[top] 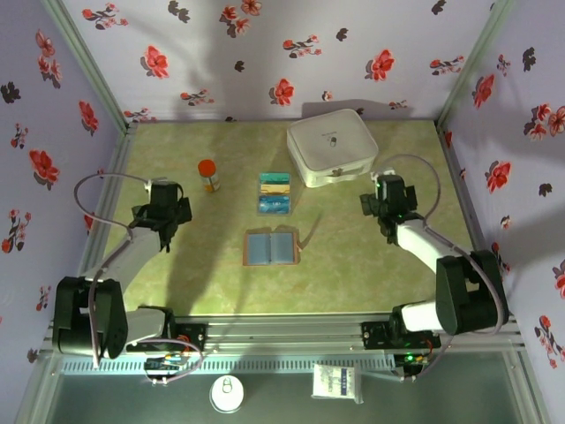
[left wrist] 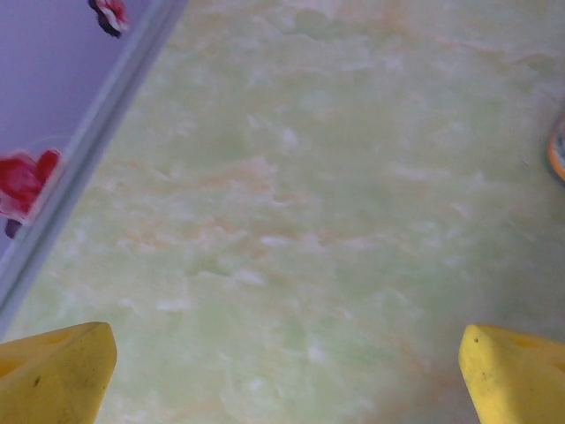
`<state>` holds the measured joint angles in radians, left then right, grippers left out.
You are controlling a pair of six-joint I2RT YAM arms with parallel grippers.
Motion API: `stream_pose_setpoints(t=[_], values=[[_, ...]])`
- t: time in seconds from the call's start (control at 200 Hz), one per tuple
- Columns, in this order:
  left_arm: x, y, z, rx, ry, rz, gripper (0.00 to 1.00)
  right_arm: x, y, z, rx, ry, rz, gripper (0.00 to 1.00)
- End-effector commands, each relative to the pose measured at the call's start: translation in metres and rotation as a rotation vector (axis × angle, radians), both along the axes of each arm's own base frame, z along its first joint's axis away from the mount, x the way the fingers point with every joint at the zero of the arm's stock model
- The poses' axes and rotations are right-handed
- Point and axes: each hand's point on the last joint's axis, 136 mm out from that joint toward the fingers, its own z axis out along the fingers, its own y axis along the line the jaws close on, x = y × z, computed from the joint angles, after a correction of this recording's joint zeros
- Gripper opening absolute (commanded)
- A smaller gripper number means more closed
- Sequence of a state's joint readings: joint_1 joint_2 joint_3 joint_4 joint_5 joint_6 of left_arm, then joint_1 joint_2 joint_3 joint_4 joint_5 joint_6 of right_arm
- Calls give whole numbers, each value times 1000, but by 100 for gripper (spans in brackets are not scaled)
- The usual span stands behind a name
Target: Take the credit cards out of the card holder
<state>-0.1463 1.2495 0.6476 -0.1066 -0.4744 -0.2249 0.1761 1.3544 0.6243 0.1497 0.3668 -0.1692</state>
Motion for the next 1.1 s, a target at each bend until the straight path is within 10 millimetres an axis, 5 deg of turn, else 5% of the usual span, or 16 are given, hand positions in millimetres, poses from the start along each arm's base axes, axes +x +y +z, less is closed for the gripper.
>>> stream_pose_setpoints(t=[0.0, 0.135, 0.405, 0.6, 0.85, 1.095], values=[[17, 18, 4, 99, -97, 12, 100, 9, -21, 26, 81, -218, -103, 99], [30, 21, -8, 69, -166, -26, 100, 7, -30, 27, 141, -278, -131, 99], [47, 16, 8, -107, -418, -143, 100, -4, -25, 24, 213, -325, -106, 99], [51, 4, -3, -149, -409, -236, 100, 4, -9, 9, 314, -353, -38, 99], [55, -8, -18, -145, -402, -302, 100, 17, -16, -20, 309, -331, -73, 99], [60, -12, -19, -95, -373, -285, 100, 18, -26, -20, 318, -332, -125, 99]])
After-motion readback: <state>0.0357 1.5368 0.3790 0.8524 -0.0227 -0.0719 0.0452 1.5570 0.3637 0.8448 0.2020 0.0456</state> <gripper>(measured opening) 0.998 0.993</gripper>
